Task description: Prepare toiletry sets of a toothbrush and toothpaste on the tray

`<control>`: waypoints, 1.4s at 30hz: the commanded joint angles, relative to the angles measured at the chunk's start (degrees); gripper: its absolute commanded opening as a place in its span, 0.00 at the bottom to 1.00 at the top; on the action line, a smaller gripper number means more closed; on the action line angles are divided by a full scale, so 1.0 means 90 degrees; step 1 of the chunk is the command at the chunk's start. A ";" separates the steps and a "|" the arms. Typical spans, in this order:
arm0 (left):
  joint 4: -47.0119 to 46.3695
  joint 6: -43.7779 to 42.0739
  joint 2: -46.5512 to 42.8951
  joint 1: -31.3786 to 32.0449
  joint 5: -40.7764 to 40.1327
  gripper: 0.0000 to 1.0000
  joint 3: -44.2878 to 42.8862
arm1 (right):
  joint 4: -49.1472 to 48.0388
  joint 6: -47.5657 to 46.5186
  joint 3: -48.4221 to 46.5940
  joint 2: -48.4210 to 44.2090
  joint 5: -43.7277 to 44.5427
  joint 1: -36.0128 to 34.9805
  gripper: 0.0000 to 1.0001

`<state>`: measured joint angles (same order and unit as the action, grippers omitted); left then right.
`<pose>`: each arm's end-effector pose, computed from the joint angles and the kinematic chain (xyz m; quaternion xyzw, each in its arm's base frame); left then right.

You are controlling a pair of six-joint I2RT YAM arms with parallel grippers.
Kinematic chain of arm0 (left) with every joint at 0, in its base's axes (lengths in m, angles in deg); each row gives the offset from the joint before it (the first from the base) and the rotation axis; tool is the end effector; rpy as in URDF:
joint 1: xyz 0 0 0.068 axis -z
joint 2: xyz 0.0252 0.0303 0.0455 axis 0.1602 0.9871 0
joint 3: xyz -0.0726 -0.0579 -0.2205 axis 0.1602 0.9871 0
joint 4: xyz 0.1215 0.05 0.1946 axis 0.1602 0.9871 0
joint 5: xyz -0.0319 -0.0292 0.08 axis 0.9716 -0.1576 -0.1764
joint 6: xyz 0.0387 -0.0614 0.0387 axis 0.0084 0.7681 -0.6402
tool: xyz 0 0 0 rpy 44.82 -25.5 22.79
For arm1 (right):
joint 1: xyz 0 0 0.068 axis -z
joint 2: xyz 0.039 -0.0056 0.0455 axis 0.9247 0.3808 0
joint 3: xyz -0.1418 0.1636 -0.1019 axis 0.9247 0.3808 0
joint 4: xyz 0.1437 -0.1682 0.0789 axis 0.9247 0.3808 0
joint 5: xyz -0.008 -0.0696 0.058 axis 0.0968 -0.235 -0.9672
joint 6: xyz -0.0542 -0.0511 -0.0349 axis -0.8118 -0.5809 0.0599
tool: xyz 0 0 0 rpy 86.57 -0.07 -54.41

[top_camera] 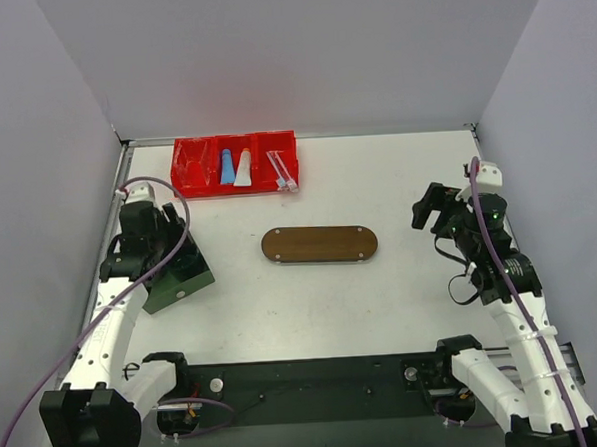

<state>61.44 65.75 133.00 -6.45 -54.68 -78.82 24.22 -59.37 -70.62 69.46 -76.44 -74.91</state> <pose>0.2426 -0.0051 0.2477 -0.1416 0.8781 -0.0434 0.4550 0.2036 0.0262 0.3320 0.0595 0.7543 0.1345 0.6398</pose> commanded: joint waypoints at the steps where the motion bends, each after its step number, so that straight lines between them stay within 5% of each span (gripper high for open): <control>1: 0.0554 0.1440 -0.0420 -0.0092 -0.1289 0.69 0.0292 | 0.0198 -0.0277 -0.0284 0.0292 -0.0226 -0.0244 0.80; 7: 0.0752 0.1696 -0.0275 -0.0151 -0.1574 0.68 0.0653 | 0.0247 -0.0355 -0.0333 0.0449 -0.0245 -0.0372 0.76; 13: 0.0322 0.1698 0.0028 -0.1263 -0.0716 0.61 0.0810 | 0.0305 -0.0404 -0.0343 0.0459 -0.0255 -0.0440 0.72; 28: 0.0117 0.1375 0.0682 -0.1225 -0.0100 0.54 0.0849 | 0.0334 -0.0424 -0.0362 0.0469 -0.0265 -0.0479 0.70; 42: 0.0097 0.1160 0.1317 -0.1225 0.0222 0.31 0.0673 | 0.0354 -0.0453 -0.0352 0.0469 -0.0275 -0.0538 0.67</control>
<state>63.63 77.73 143.36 -17.51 -53.96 -70.73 27.50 -62.63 -71.40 73.70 -78.43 -79.34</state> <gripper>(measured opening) 0.321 0.677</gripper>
